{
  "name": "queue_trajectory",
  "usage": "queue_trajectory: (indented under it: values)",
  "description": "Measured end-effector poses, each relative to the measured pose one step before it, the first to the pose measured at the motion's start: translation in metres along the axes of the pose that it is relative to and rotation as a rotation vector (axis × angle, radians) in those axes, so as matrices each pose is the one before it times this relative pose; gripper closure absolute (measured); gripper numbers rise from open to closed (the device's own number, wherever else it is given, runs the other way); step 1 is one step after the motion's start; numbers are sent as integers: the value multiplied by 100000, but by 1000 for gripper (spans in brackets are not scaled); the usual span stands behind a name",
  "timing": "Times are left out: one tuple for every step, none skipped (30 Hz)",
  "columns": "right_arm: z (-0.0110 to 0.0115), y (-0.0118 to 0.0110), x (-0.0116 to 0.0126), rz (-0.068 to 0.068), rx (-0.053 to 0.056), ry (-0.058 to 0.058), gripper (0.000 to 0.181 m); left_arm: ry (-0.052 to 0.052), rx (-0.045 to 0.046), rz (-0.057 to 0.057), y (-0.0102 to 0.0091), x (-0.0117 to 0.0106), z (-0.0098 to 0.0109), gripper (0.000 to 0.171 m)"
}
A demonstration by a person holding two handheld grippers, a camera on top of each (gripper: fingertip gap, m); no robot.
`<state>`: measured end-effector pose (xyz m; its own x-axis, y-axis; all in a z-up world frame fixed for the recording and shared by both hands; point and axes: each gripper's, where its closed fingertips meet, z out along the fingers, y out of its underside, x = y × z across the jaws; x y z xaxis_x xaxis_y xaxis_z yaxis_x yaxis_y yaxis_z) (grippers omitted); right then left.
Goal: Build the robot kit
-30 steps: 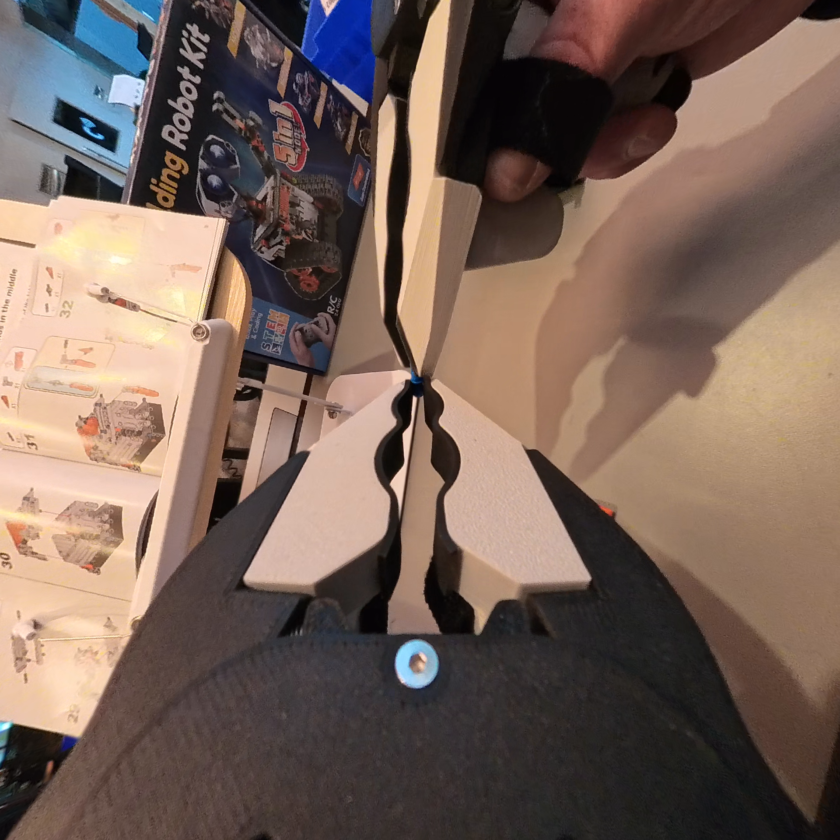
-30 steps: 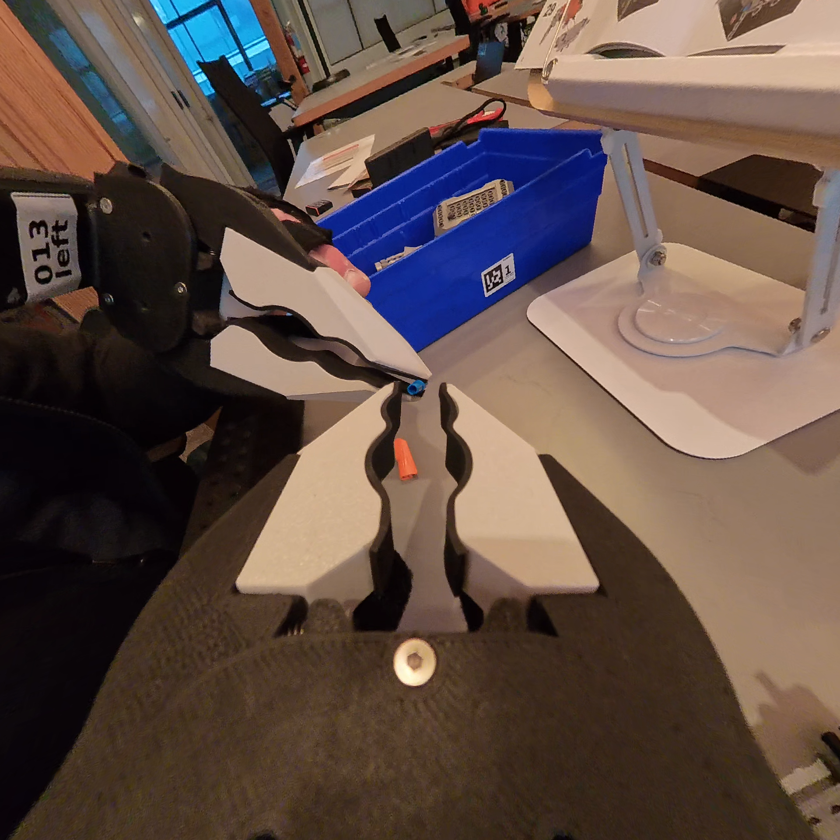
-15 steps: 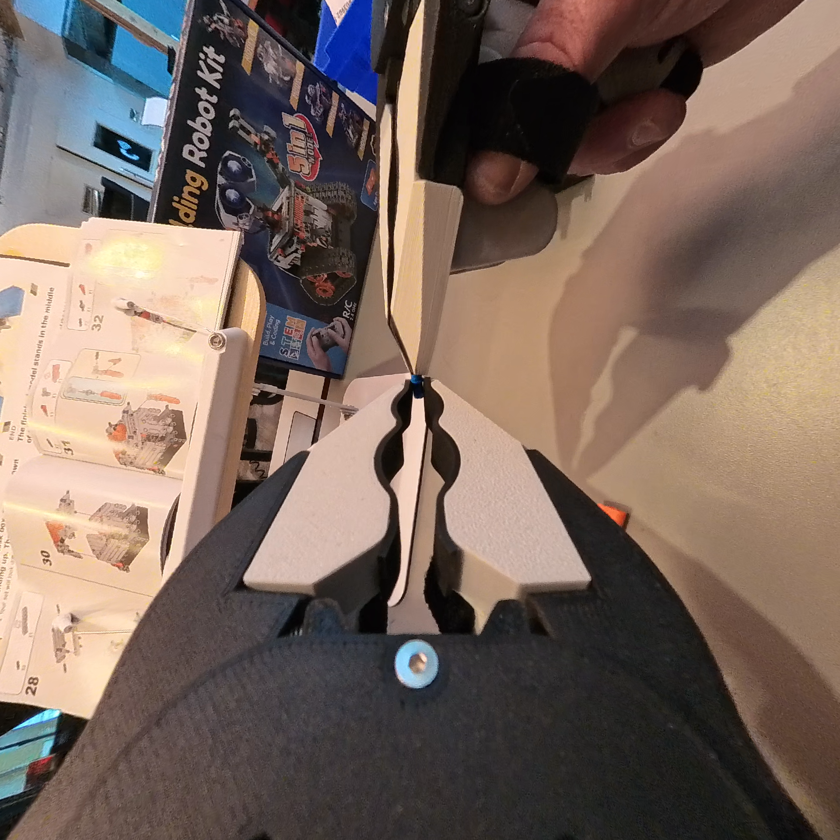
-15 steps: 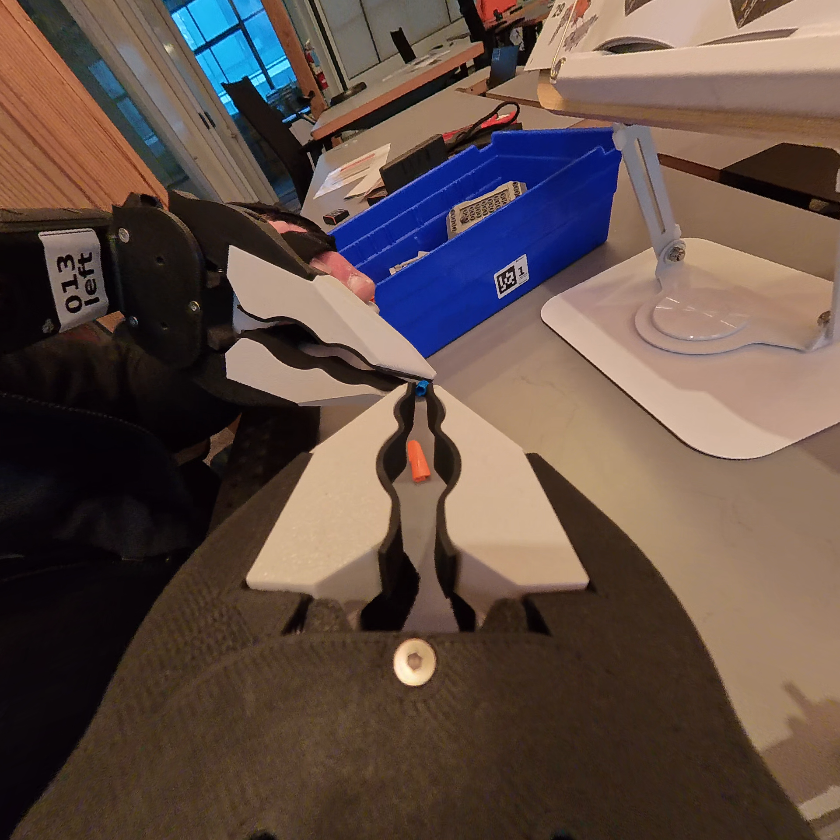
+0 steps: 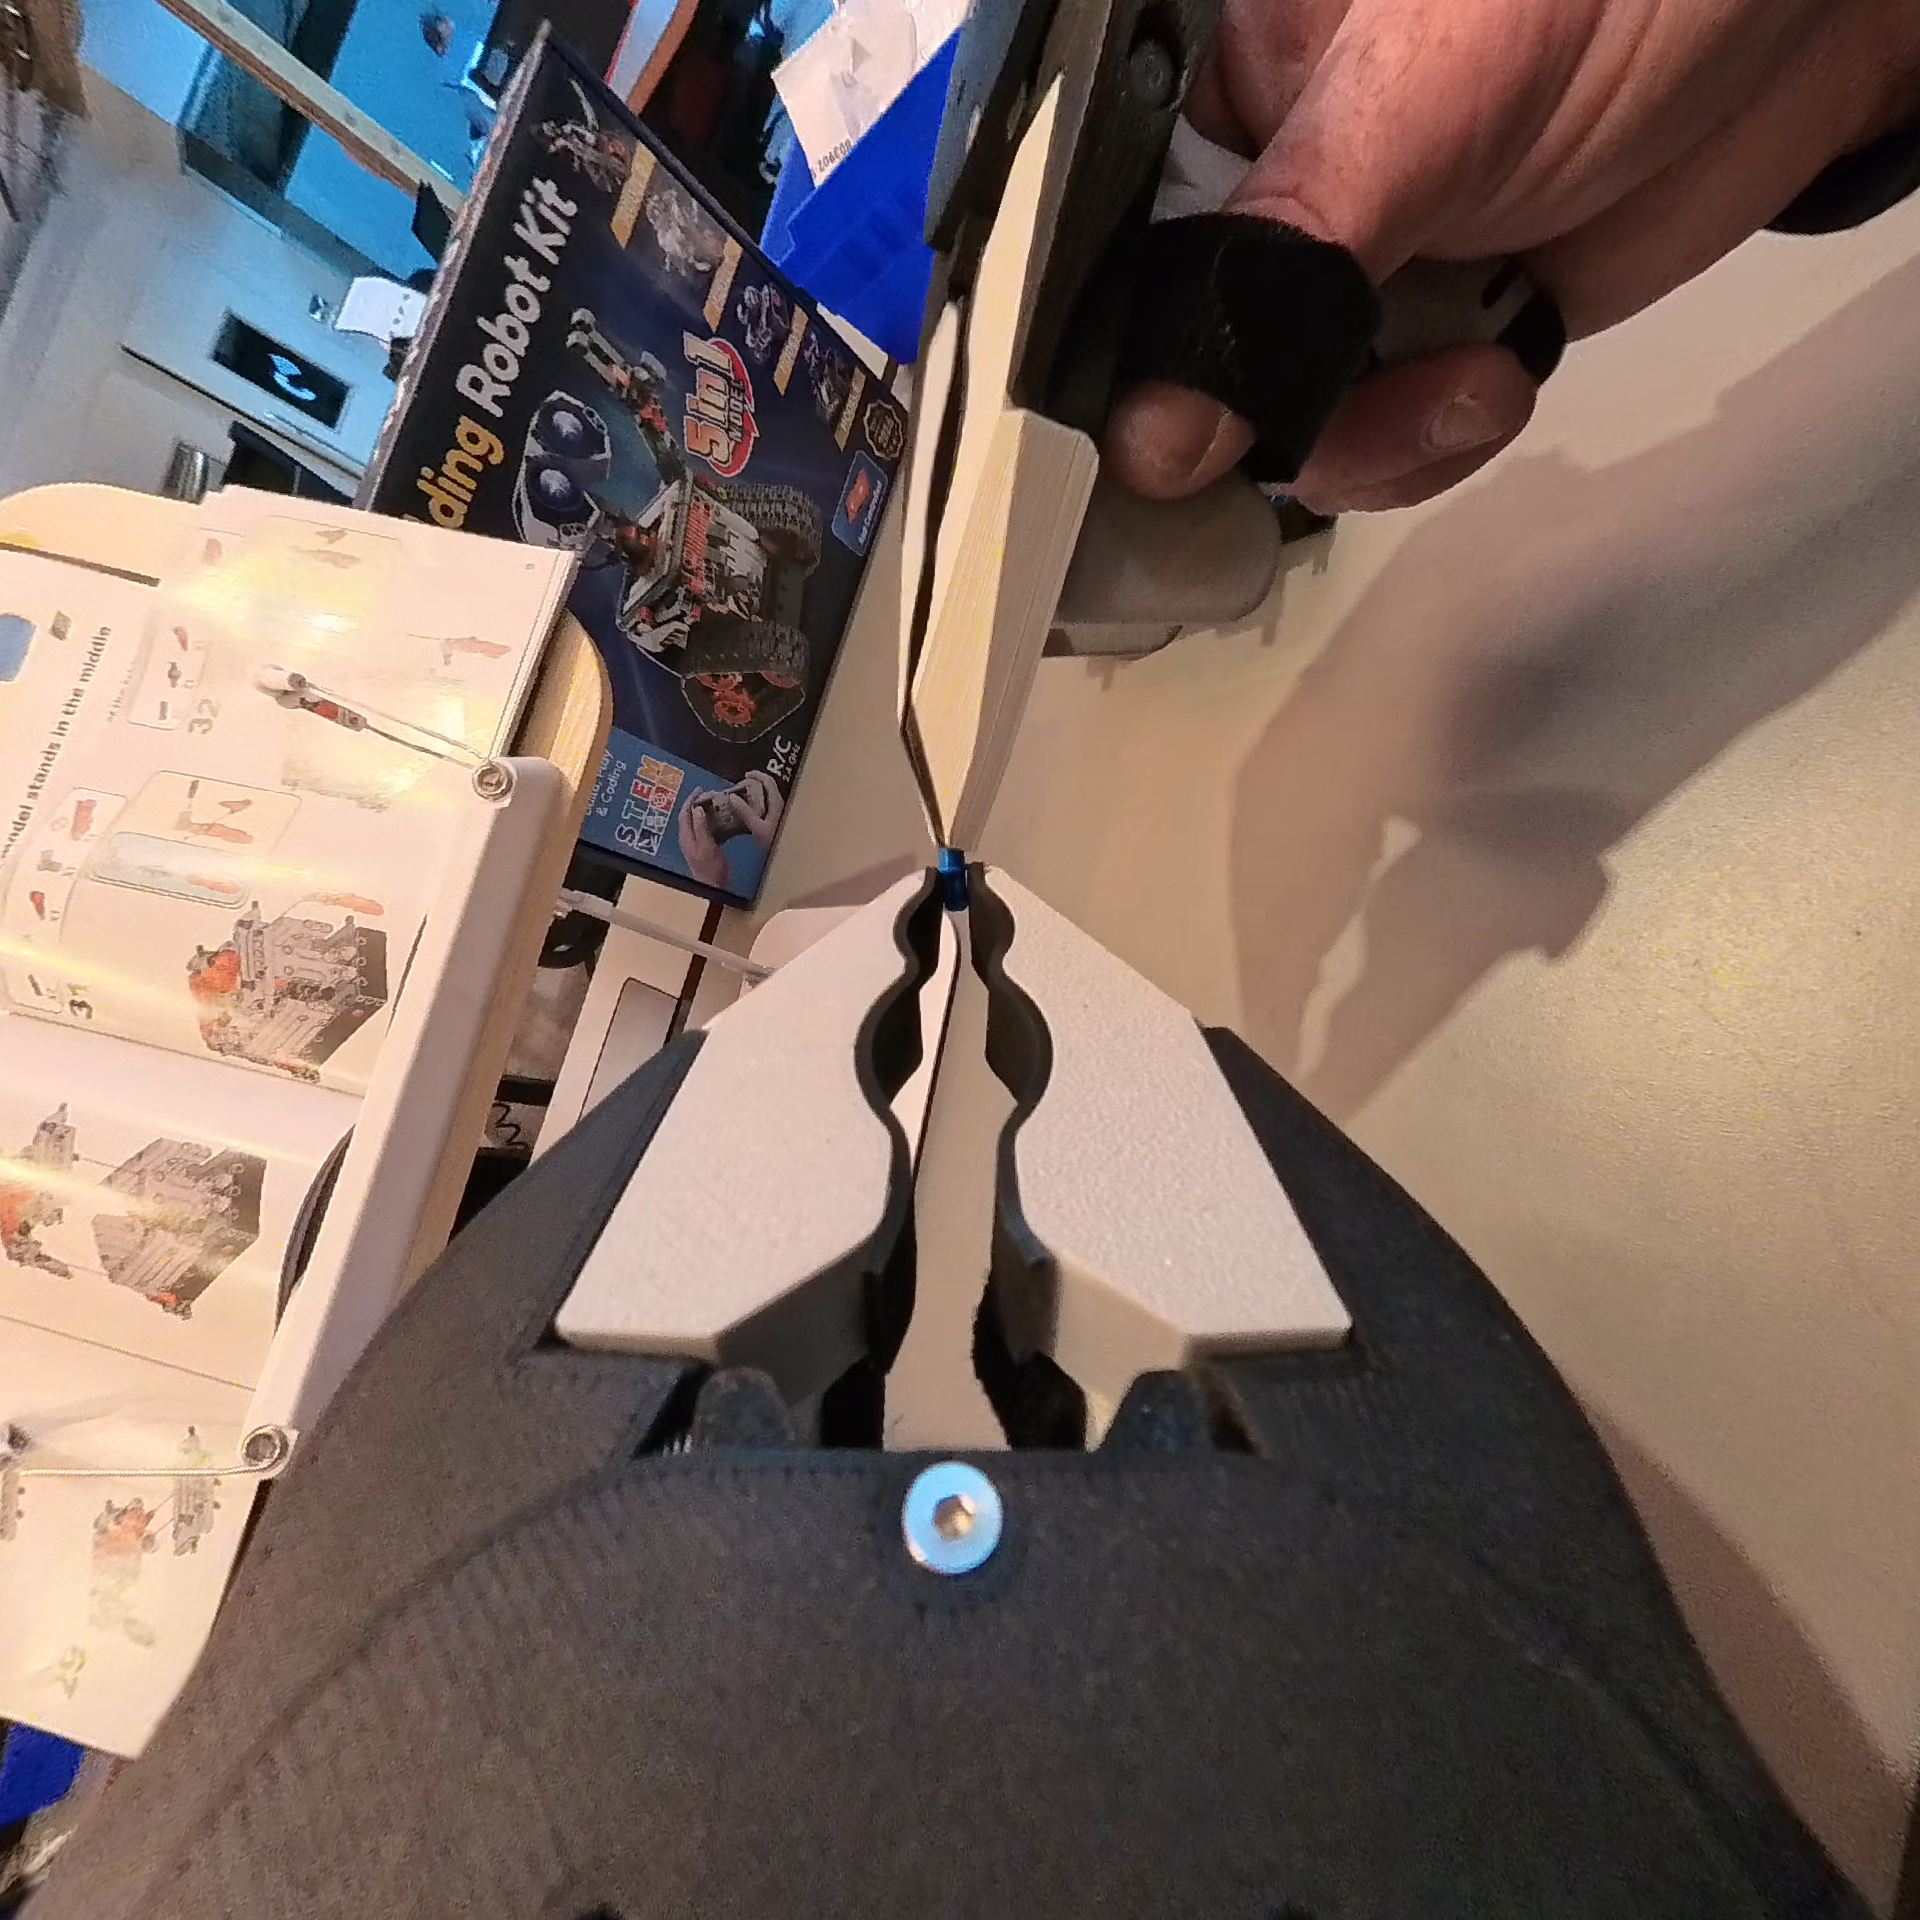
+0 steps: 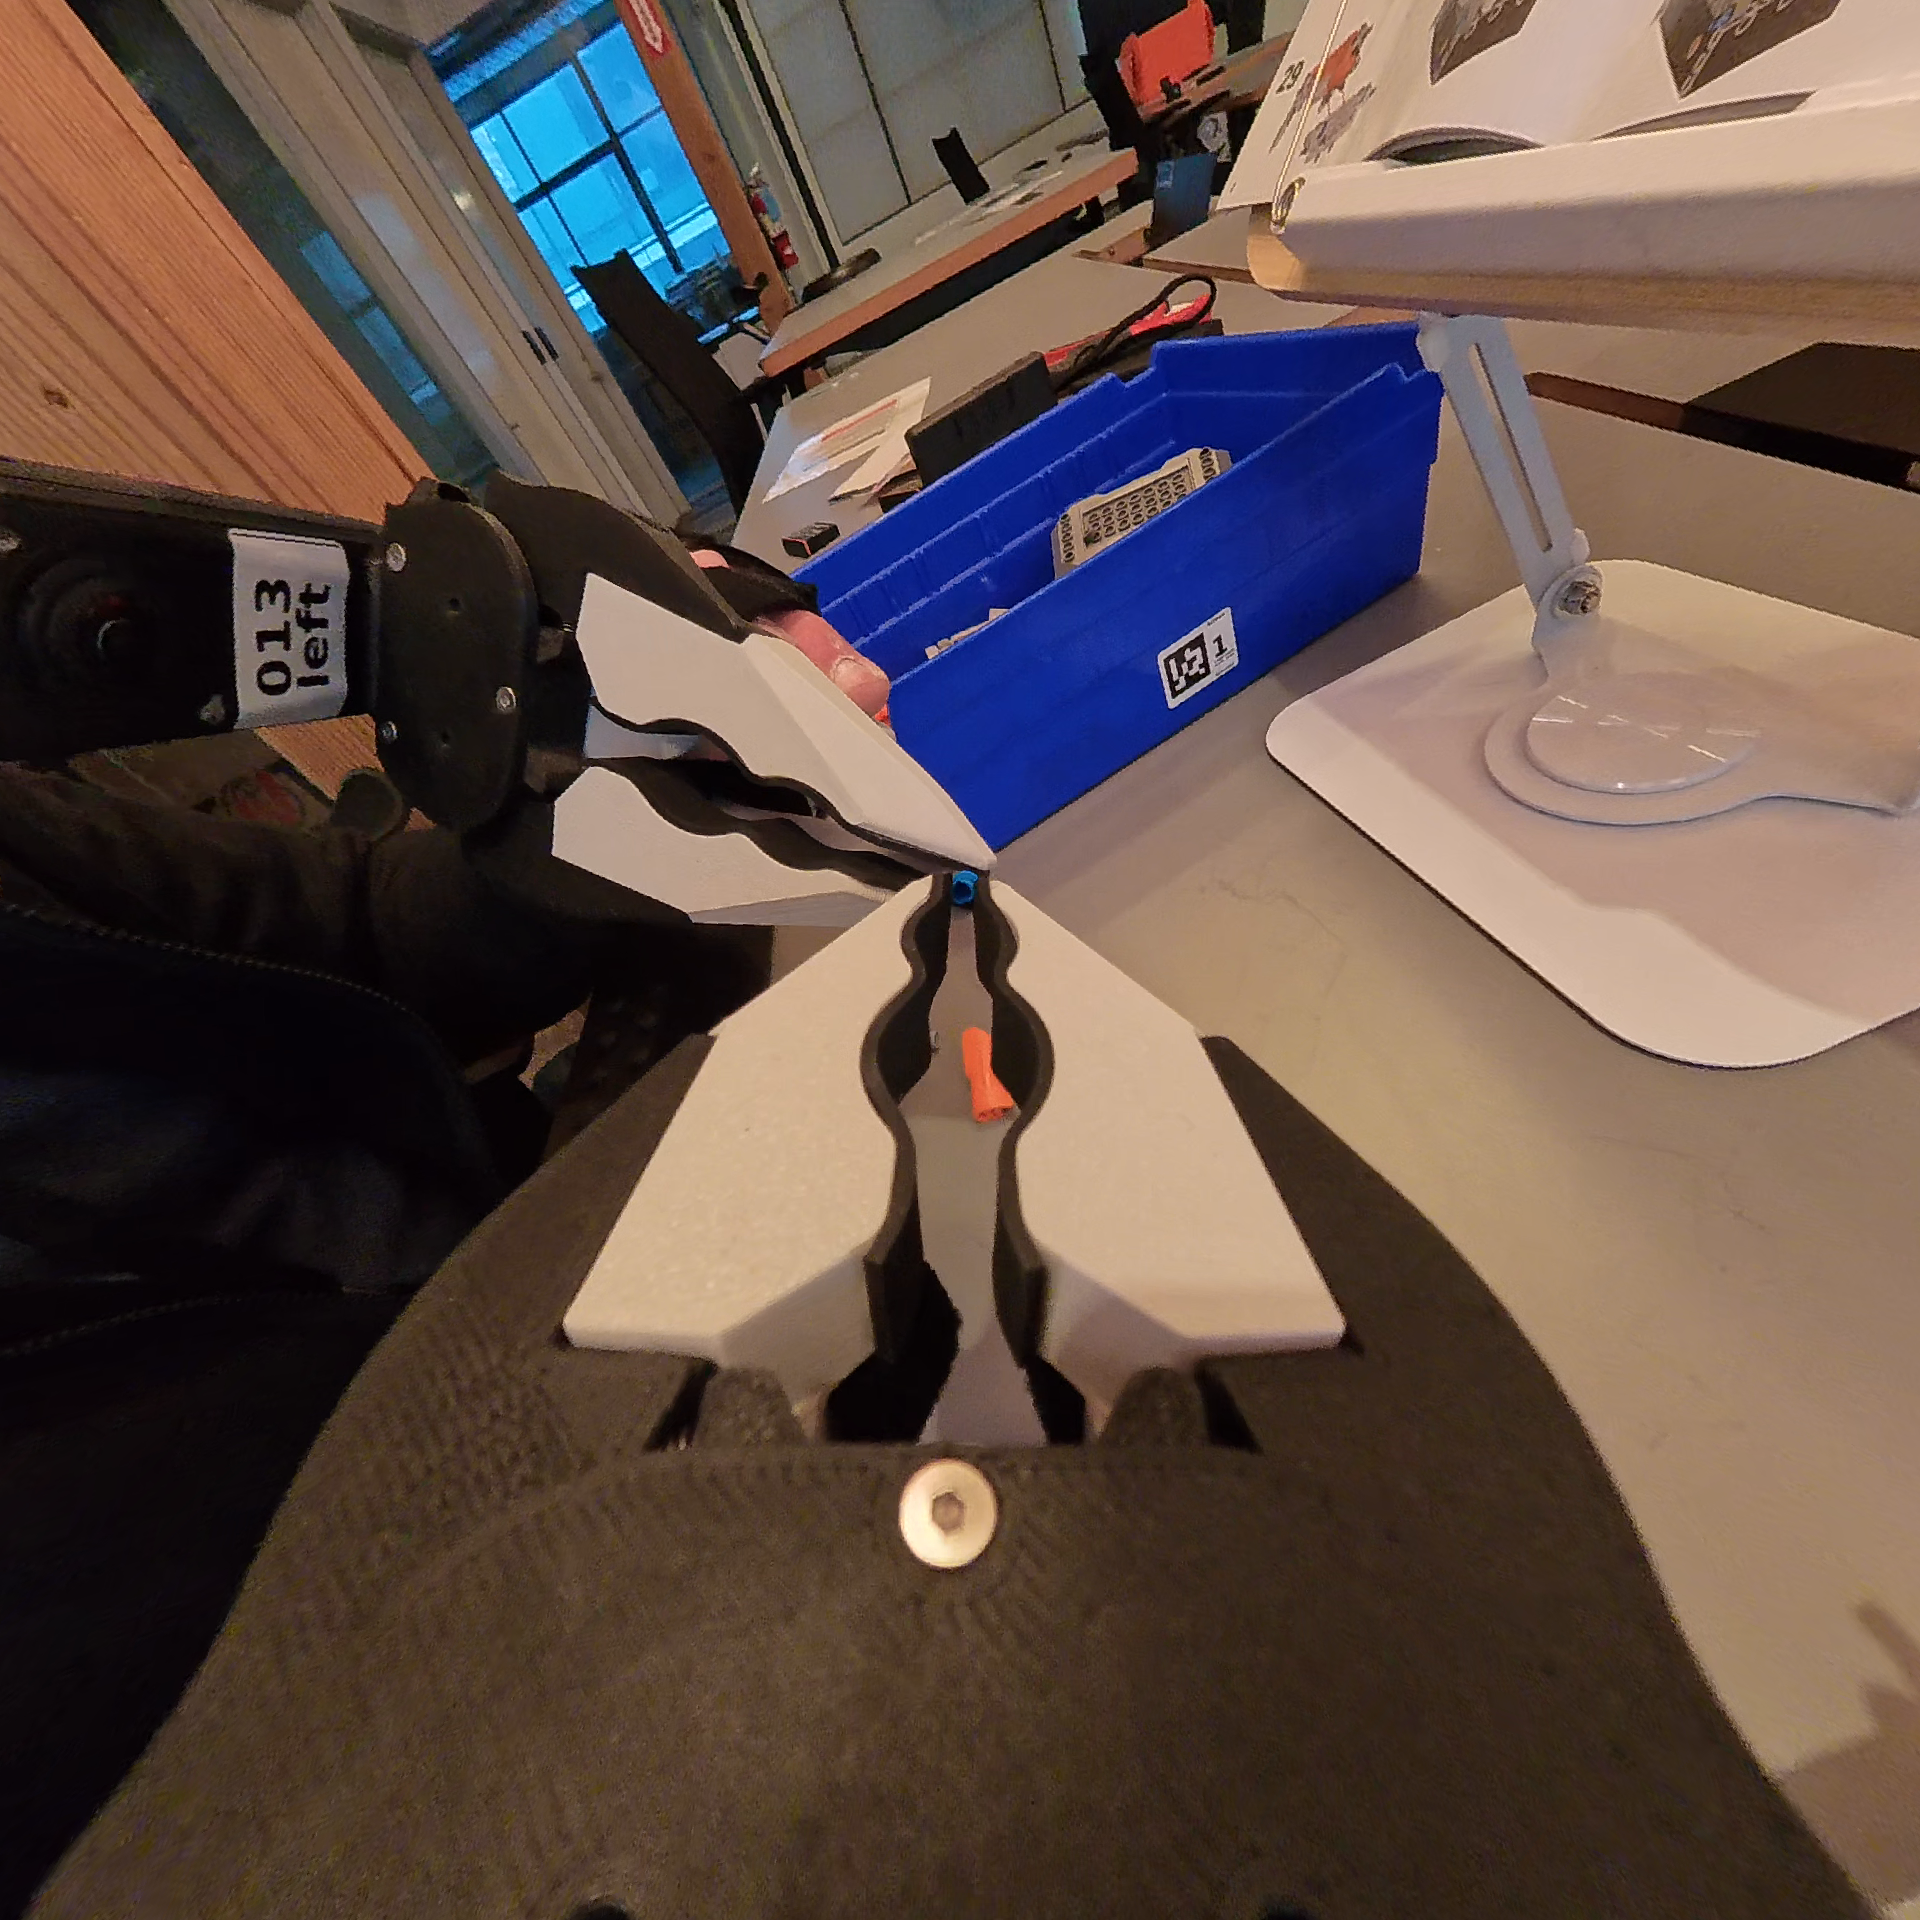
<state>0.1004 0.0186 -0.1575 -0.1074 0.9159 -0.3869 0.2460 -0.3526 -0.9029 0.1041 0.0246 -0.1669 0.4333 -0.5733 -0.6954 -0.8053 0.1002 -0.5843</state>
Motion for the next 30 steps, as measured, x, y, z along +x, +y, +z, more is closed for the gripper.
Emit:
queue_trajectory:
  values:
    - [-37,-61,-27,390,466,-528,179,229,688,-783,-47,-21,-34,169]
    - [-24,-59,-44,481,492,-643,179,103,751,-734,-66,-32,-34,169]
    - [-37,-68,-44,373,471,-563,179,68,858,-709,-68,-42,-44,169]
    - [-23,-45,-46,161,310,-409,179,237,812,-858,-61,-20,-31,169]
    - [-27,-49,-43,126,272,-370,179,228,820,-866,-65,-15,-40,169]
    - [-31,-69,-35,102,471,-243,179,312,909,-771,-67,9,-34,167]
    - [-35,-63,3,198,443,-82,180,569,811,-1028,-64,32,-1,166]
    - [-47,-71,48,274,610,-52,179,751,819,-1426,-48,4,48,164]
    - [-70,-101,16,481,781,-343,179,802,1216,-1300,-97,22,24,162]
    - [-52,-94,4,546,756,-442,179,635,1191,-1187,-98,-9,-4,161]
    - [-40,-64,4,382,551,-251,179,321,751,-1138,-53,-47,-26,161]
    - [-46,-70,1,171,458,-160,179,-200,191,-835,52,-111,-34,160]
    - [-68,-102,-28,207,594,-255,180,26,207,-653,84,-74,-22,160]
    - [-74,-108,-4,235,578,-195,179,199,592,-976,26,-49,-38,160]
    - [-40,-49,-12,220,267,-241,179,189,590,-1034,-26,-38,-38,160]
    - [-13,-23,-39,216,164,-369,179,-356,182,-711,25,-105,-27,160]
    - [5,-26,-52,141,230,-383,179,-249,292,-688,-5,-82,-9,161]
    - [36,38,-55,37,-134,-352,179,198,543,-766,-51,-2,-19,161]
    - [58,55,-73,30,-263,-458,179,226,363,-435,-31,29,9,161]
    - [29,-1,-61,171,111,-436,179,49,82,71,9,42,10,162]
    - [22,-11,-77,333,200,-619,179,23,129,143,-5,45,11,163]
    - [13,-5,-64,264,89,-526,180,294,390,-137,-50,75,8,165]
    - [-3,8,-14,91,7,-245,179,82,174,-150,-33,23,1,166]
    - [14,17,-14,29,-82,-145,179,-182,-207,117,23,-17,-1,168]
    - [9,11,-24,95,-27,-170,179,-303,13,139,3,-34,-11,169]
    - [8,-7,-23,162,39,-251,179,169,191,-257,-9,21,-19,169]
    - [1,1,-16,151,58,-230,179,201,318,-401,-28,13,-28,169]
    - [-5,3,-14,129,-16,-192,179,103,131,-207,-1,8,-23,169]
    - [20,26,-12,202,-95,-244,179,-4,-21,72,9,6,-6,169]
    - [1,28,-10,363,-125,-357,179,-32,-72,242,14,20,-23,169]
